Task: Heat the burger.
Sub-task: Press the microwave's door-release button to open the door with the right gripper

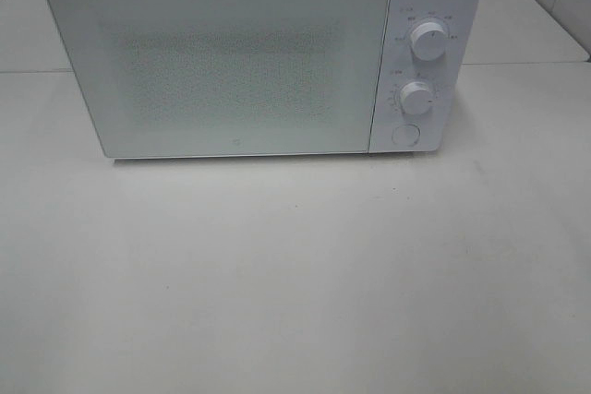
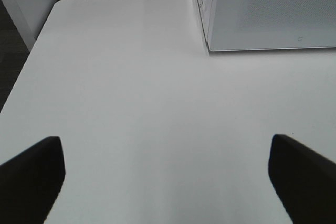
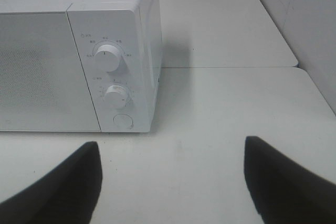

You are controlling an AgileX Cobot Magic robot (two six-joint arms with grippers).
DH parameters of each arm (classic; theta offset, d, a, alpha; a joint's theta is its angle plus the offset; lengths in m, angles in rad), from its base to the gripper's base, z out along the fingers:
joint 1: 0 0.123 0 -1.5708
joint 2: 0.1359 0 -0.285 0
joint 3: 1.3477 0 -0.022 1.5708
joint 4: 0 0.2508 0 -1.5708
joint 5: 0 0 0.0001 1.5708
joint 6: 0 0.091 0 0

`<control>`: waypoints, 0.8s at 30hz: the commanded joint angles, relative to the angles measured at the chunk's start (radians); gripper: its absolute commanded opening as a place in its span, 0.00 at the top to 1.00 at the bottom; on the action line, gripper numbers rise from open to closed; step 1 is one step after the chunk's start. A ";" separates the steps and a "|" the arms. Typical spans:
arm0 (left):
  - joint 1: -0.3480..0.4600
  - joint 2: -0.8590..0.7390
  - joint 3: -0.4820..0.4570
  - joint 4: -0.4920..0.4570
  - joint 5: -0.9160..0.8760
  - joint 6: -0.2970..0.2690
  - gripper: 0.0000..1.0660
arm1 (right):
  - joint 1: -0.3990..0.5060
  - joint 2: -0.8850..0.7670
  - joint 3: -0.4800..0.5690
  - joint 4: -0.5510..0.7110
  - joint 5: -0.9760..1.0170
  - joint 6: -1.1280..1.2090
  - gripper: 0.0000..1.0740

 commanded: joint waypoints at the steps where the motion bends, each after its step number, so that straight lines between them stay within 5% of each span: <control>1: 0.004 -0.001 0.000 -0.007 -0.003 -0.001 0.08 | -0.004 0.062 0.001 0.003 -0.083 0.004 0.33; 24: 0.004 -0.001 0.000 -0.007 -0.003 -0.001 0.08 | -0.004 0.531 0.001 0.017 -0.508 0.058 0.40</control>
